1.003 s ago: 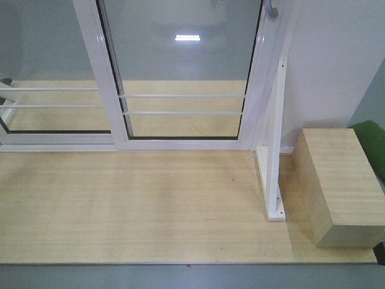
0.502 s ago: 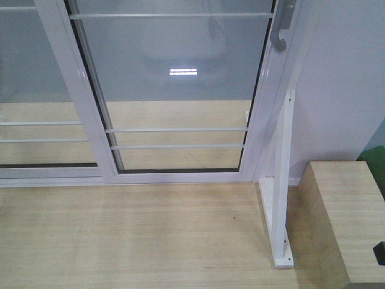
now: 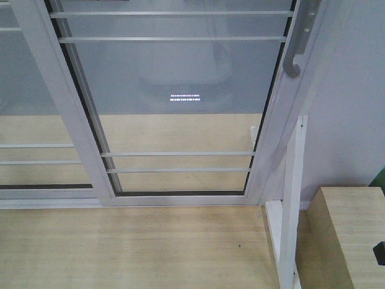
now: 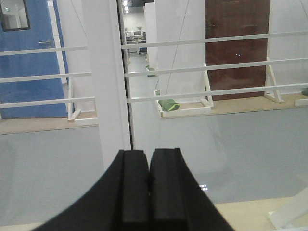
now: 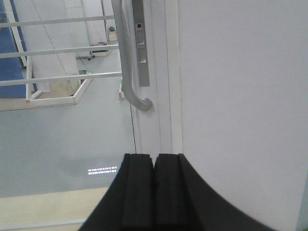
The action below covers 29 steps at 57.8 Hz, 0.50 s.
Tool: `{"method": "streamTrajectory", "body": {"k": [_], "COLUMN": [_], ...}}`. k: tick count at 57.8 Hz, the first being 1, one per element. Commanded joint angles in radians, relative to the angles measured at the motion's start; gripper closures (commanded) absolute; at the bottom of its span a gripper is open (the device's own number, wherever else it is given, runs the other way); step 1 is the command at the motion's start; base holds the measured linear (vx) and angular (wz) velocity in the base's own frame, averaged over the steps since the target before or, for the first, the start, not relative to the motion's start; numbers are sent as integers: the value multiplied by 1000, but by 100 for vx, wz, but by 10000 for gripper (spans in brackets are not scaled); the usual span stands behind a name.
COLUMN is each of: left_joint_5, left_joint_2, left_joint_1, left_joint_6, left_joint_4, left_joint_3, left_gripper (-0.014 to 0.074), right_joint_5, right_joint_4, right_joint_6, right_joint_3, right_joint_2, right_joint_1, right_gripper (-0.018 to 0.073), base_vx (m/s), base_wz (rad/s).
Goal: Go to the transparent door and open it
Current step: 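Approach the door and align the right gripper with the silver handle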
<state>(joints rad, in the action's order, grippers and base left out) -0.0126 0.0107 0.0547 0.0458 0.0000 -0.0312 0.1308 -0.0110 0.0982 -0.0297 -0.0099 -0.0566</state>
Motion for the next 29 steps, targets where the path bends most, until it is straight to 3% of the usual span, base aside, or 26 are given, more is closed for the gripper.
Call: {"method": "streamTrajectory", "body": {"k": [1, 29], "left_joint_5": [82, 82], "left_joint_2": [15, 15], "left_joint_1": [2, 2], "left_joint_6": [-8, -8], "left_joint_4": [-6, -6], "left_joint_3": [-15, -15], "left_gripper": [603, 603], "right_joint_5": [-87, -87], "right_joint_4": [-5, -5], "right_joint_6": [-1, -1], "right_joint_3": [-4, -4], "right_joint_2": [-15, -15], "right_joint_1": [-5, -5], "right_gripper": [566, 566], "base_vx": [16, 13], "base_wz": [2, 3]}}
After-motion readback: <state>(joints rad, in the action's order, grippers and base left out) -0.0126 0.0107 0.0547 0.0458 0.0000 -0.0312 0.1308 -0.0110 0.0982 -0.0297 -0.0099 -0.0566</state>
